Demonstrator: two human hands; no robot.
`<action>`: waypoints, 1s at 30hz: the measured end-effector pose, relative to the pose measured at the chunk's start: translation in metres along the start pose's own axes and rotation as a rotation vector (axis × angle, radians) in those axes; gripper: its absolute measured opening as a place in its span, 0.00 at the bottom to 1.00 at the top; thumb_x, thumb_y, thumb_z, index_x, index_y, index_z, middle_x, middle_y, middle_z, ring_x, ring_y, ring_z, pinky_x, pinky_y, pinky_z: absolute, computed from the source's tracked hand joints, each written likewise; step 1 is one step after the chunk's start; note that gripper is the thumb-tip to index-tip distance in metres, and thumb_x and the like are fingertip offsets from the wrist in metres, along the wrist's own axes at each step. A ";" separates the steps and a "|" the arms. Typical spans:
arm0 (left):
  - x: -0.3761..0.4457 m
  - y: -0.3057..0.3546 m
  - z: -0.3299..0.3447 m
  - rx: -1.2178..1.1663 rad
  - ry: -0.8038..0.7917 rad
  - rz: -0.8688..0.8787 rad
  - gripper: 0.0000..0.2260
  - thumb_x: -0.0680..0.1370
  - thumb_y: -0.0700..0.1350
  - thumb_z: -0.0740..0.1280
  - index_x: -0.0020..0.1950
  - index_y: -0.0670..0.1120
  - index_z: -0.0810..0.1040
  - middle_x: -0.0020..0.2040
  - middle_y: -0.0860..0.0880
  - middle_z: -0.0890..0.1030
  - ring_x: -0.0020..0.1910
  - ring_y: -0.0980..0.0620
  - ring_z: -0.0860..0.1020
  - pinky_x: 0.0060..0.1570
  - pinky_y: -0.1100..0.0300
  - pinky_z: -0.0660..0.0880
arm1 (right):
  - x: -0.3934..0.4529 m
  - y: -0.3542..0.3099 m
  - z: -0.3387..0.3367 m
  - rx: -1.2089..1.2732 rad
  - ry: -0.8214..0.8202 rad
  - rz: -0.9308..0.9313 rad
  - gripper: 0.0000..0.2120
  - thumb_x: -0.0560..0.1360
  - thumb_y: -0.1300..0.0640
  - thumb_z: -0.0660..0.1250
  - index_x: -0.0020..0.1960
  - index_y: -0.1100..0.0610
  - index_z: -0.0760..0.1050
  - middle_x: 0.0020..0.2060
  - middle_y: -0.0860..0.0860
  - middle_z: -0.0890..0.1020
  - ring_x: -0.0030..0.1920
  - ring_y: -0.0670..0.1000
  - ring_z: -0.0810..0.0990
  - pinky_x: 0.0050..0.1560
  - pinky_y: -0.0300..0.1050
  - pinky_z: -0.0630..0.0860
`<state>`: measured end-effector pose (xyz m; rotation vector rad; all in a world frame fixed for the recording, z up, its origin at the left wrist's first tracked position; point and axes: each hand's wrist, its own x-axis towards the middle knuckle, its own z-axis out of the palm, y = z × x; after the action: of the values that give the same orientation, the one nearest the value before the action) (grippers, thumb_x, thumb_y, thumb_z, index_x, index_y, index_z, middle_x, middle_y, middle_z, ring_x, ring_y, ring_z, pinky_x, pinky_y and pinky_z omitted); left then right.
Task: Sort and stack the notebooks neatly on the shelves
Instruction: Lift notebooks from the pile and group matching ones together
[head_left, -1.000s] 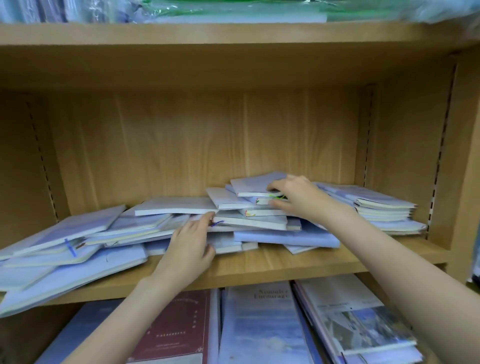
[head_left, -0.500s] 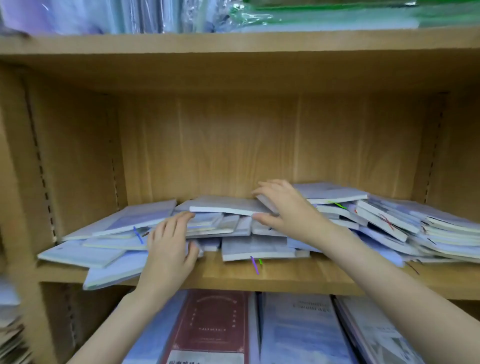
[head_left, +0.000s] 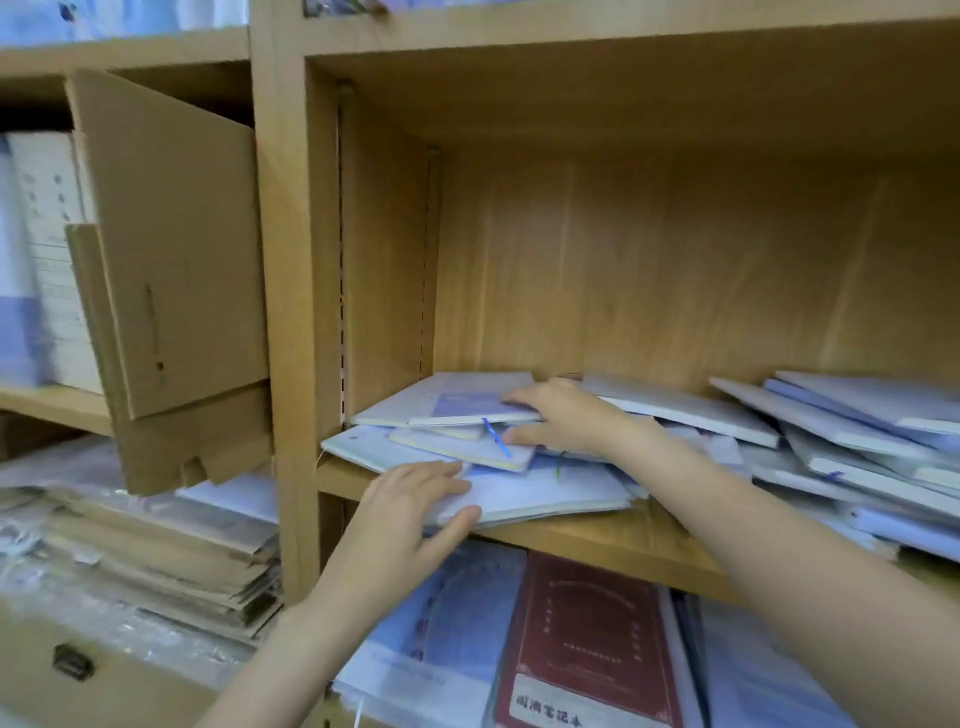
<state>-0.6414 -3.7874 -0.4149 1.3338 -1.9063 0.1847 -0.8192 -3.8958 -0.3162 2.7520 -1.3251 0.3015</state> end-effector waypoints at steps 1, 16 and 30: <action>0.000 0.000 0.002 -0.001 0.012 0.003 0.23 0.74 0.64 0.57 0.50 0.49 0.82 0.56 0.52 0.81 0.56 0.52 0.77 0.57 0.59 0.68 | 0.000 -0.001 0.002 -0.057 0.035 0.005 0.25 0.76 0.46 0.64 0.70 0.56 0.68 0.63 0.57 0.76 0.64 0.57 0.72 0.61 0.49 0.70; 0.022 -0.006 -0.031 -0.202 0.016 -0.084 0.11 0.79 0.49 0.62 0.57 0.48 0.79 0.51 0.57 0.80 0.51 0.62 0.75 0.48 0.72 0.67 | -0.019 0.005 -0.048 -0.364 0.451 0.010 0.12 0.79 0.51 0.59 0.55 0.56 0.75 0.47 0.61 0.81 0.49 0.64 0.79 0.44 0.52 0.72; 0.123 -0.050 -0.028 0.393 -0.570 -0.199 0.31 0.73 0.65 0.61 0.69 0.46 0.70 0.64 0.44 0.75 0.60 0.43 0.73 0.56 0.55 0.69 | -0.086 0.052 -0.067 -0.628 -0.158 0.230 0.14 0.78 0.43 0.58 0.55 0.50 0.74 0.53 0.52 0.79 0.57 0.55 0.77 0.50 0.43 0.71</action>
<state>-0.6019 -3.8845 -0.3287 1.9954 -2.2555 0.0839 -0.9220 -3.8526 -0.2700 2.1386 -1.4592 -0.2857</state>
